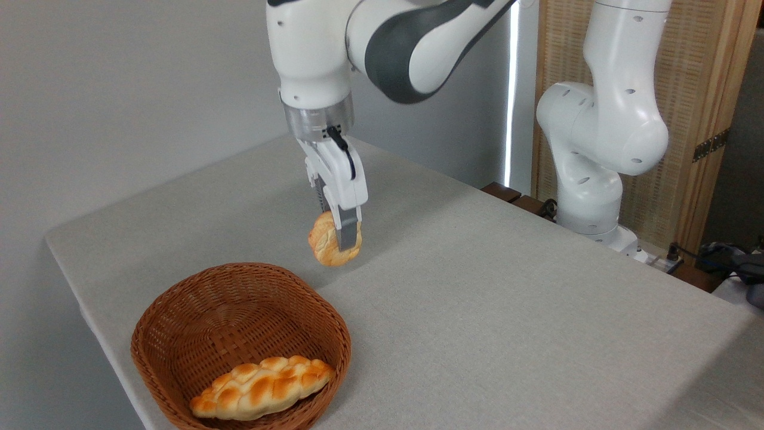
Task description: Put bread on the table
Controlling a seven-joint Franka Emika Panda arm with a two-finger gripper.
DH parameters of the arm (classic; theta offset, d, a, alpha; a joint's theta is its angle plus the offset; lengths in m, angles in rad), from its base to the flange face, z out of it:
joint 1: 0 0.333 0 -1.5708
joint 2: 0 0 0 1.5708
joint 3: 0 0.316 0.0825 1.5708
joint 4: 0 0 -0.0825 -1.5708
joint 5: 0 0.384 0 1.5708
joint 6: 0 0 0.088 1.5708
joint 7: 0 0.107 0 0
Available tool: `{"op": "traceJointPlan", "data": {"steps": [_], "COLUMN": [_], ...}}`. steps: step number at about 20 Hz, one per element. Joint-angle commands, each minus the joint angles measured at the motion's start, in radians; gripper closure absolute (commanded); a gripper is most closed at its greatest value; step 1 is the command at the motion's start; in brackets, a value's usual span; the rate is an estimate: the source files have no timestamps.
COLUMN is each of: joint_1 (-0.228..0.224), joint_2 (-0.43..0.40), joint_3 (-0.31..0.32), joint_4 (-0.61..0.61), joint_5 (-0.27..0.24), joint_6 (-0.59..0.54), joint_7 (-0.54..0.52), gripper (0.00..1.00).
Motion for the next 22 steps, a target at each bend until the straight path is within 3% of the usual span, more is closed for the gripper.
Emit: {"op": "traceJointPlan", "data": {"steps": [1,2,4,6,7,10,16,20,22], "joint_1": [-0.045,-0.047,-0.059,-0.059,-0.058,-0.055,-0.053,-0.050,-0.049], "joint_2": [-0.006,-0.003,-0.002,-0.003,-0.005,-0.017,-0.060,-0.071,-0.068], "joint_3": [0.020,0.020,0.020,0.021,0.021,0.052,0.142,0.161,0.167], "joint_4": [-0.070,-0.082,-0.087,-0.085,-0.083,-0.074,-0.067,-0.019,0.019], "joint_5": [-0.015,-0.015,-0.015,-0.005,0.003,0.061,0.063,0.049,0.049], "joint_6": [0.096,0.107,0.110,0.112,0.112,0.132,0.142,0.136,0.126], "joint_7": [0.006,0.006,0.006,0.013,0.021,0.039,0.226,0.211,0.150], "gripper": [0.35,0.33,0.15,0.10,0.01,0.00,0.00,0.00,0.00]}}
